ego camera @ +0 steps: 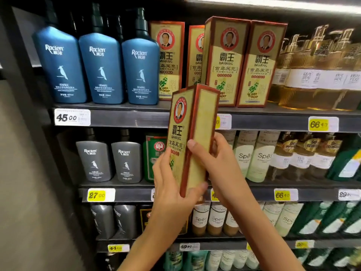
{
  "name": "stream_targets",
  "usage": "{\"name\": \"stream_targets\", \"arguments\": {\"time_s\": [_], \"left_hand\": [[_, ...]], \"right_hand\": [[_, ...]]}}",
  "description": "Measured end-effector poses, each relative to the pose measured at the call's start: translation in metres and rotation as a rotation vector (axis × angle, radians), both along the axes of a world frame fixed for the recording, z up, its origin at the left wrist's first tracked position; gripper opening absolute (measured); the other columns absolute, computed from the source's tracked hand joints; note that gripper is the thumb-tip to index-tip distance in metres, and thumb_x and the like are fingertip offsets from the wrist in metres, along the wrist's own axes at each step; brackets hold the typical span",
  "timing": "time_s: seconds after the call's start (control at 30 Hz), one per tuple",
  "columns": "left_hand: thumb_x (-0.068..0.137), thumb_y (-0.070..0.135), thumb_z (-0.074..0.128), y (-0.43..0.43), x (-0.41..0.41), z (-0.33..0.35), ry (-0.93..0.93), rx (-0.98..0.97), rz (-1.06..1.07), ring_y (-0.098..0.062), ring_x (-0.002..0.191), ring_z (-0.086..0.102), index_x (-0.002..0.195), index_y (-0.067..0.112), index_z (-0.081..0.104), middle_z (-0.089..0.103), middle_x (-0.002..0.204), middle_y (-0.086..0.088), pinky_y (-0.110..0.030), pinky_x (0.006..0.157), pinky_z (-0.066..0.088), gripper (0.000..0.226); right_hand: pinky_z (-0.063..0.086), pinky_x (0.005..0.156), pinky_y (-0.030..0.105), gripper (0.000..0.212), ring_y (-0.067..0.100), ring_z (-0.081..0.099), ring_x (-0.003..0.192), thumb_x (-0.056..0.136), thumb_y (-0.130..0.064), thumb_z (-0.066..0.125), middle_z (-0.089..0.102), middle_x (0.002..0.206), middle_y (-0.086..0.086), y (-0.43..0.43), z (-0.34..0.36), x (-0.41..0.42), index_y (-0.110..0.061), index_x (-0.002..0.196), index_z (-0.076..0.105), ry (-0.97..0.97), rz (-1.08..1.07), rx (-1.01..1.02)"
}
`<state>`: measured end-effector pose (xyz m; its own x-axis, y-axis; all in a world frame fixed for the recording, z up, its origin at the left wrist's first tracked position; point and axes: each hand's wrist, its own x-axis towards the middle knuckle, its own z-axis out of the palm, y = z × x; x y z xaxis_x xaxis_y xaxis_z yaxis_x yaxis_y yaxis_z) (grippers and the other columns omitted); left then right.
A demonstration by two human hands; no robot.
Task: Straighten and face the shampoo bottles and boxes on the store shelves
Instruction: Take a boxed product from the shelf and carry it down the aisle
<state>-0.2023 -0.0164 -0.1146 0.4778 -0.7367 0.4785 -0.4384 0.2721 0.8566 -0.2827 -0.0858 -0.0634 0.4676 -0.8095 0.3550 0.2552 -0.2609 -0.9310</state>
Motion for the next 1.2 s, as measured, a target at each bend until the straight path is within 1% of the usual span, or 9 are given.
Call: {"name": "stream_targets", "arguments": {"time_s": [0.2,0.3,0.5,0.67,0.73,0.87,1.0,1.1,1.2], "left_hand": [[0.044,0.05,0.087,0.015,0.029,0.013,0.692,-0.051,-0.56,-0.021,0.105,0.065,0.11,0.022,0.068,0.068,0.114,-0.005,-0.035,0.08,0.055,0.074],[0.038,0.049,0.09,0.017,0.032,0.013,0.891,-0.044,-0.726,-0.023,0.1,0.067,0.097,0.019,0.075,0.07,0.11,-0.009,-0.03,0.071,0.057,0.067],[0.057,0.062,0.077,0.014,0.041,0.008,0.785,0.054,-0.768,-0.02,0.109,0.063,0.108,0.027,0.07,0.066,0.117,-0.005,-0.027,0.078,0.055,0.062],[0.083,0.047,0.051,0.014,0.045,0.003,0.267,-0.074,-0.133,-0.001,0.112,0.057,0.123,0.042,0.047,0.06,0.123,0.013,-0.03,0.094,0.047,0.04],[0.078,0.062,0.054,0.017,0.031,0.008,0.025,-0.038,-0.036,0.01,0.122,0.043,0.129,0.058,0.027,0.043,0.132,0.029,-0.026,0.1,0.038,0.059],[0.053,0.07,0.062,0.011,-0.001,0.013,-0.233,0.044,0.114,-0.004,0.14,0.019,0.133,0.06,-0.015,0.015,0.148,0.019,-0.039,0.112,0.029,0.111],[0.061,0.053,0.07,0.01,0.007,0.02,0.017,-0.052,-0.089,-0.003,0.133,0.036,0.139,0.051,0.016,0.039,0.141,0.018,-0.026,0.106,0.037,0.095],[0.051,0.052,0.083,0.016,0.025,0.015,0.427,-0.069,-0.522,-0.015,0.107,0.064,0.12,0.029,0.057,0.068,0.113,0.006,-0.021,0.079,0.053,0.078],[0.046,0.058,0.085,0.018,0.033,0.007,0.598,0.046,-0.704,-0.019,0.106,0.065,0.121,0.021,0.055,0.068,0.114,-0.003,-0.028,0.078,0.055,0.089]], "right_hand": [[0.046,0.089,0.024,0.064,-0.003,0.059,0.103,0.068,-0.062,0.052,0.062,0.116,-0.014,-0.023,0.001,-0.011,-0.027,0.122,0.055,0.098,0.011,0.105],[0.052,0.085,0.028,0.041,0.011,0.063,0.108,0.083,-0.052,0.057,0.069,0.115,-0.005,-0.031,0.003,-0.016,-0.027,0.113,0.069,0.034,0.289,0.263],[0.056,0.082,0.03,0.029,0.018,0.067,0.103,0.084,-0.031,0.056,0.069,0.115,0.006,-0.03,0.003,-0.016,-0.019,0.104,0.072,-0.156,0.453,0.405],[0.056,0.078,0.026,0.044,0.018,0.068,0.098,0.078,-0.027,0.061,0.071,0.111,0.007,-0.024,0.014,-0.015,-0.004,0.117,0.057,-0.049,0.179,0.159],[0.054,0.089,0.034,0.042,0.017,0.067,0.1,0.08,-0.021,0.066,0.071,0.11,0.005,-0.016,0.016,-0.011,-0.006,0.117,0.054,-0.024,0.055,0.091],[0.053,0.087,0.03,0.046,0.006,0.066,0.095,0.076,-0.03,0.074,0.069,0.103,-0.005,0.003,0.017,-0.003,-0.015,0.112,0.05,0.096,-0.074,-0.061],[0.047,0.068,0.01,0.051,-0.005,0.062,0.083,0.074,-0.06,0.062,0.066,0.093,-0.013,0.0,0.027,-0.012,-0.019,0.103,0.053,0.113,0.019,-0.108],[0.046,0.078,0.014,0.058,0.006,0.06,0.098,0.075,-0.055,0.049,0.063,0.113,-0.003,-0.014,0.028,-0.019,-0.015,0.117,0.054,0.134,0.072,-0.009],[0.056,0.08,0.026,0.045,0.013,0.069,0.096,0.074,-0.049,0.056,0.072,0.106,0.0,-0.014,0.015,-0.021,-0.022,0.109,0.065,0.096,0.302,0.172]]}}
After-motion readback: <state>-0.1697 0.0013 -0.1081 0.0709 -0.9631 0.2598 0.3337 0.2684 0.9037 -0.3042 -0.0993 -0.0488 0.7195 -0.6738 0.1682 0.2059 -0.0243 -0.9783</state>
